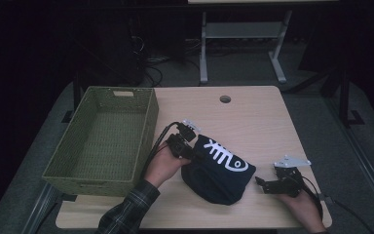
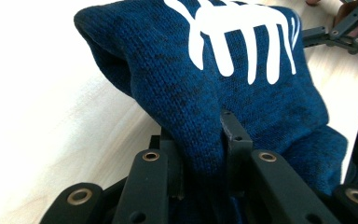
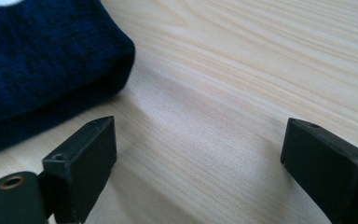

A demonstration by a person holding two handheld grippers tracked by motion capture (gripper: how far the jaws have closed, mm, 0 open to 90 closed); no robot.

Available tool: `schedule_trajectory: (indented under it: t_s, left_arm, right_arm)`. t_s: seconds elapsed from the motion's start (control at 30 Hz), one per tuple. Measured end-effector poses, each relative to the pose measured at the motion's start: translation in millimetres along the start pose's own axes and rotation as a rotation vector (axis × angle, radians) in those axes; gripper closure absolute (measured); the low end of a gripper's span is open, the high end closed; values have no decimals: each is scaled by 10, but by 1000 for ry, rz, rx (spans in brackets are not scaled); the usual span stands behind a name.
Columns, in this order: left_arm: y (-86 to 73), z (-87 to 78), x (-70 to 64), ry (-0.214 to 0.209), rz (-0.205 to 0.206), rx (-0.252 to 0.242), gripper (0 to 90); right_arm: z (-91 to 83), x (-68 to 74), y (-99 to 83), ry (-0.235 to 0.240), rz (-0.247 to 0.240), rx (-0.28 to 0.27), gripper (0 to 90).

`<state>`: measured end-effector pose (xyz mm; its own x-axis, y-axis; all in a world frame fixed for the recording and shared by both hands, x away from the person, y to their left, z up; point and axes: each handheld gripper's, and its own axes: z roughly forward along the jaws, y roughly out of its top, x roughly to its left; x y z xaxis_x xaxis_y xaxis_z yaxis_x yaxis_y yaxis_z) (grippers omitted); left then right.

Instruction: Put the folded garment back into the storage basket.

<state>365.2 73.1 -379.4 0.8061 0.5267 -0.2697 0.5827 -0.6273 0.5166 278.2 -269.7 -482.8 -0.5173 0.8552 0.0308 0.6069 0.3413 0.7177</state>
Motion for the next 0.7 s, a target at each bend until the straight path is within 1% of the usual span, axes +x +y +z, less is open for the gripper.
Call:
schedule_trajectory:
  t_s: [0.13,0.2,0.37,0.53,0.63,0.7]
  left_arm:
    - [68,-149,-43,12,17,-1,751]
    - [96,-201,-56,22,24,-2,751]
    - [156,-339,-87,29,39,-4,751]
    - [198,-442,-113,33,48,-9,751]
    - [221,-505,-120,24,51,-7,751]
    - [232,-545,-120,26,53,-7,751]
  right_arm:
    - [0,0,0,0,0,0,100]
    - [0,1,0,0,1,0,100]
    - [1,0,0,-1,1,-1,100]
    - [0,0,0,-3,4,0,101]
    - [-1,1,0,-5,8,1,101]
    - [0,-1,0,-8,8,0,101]
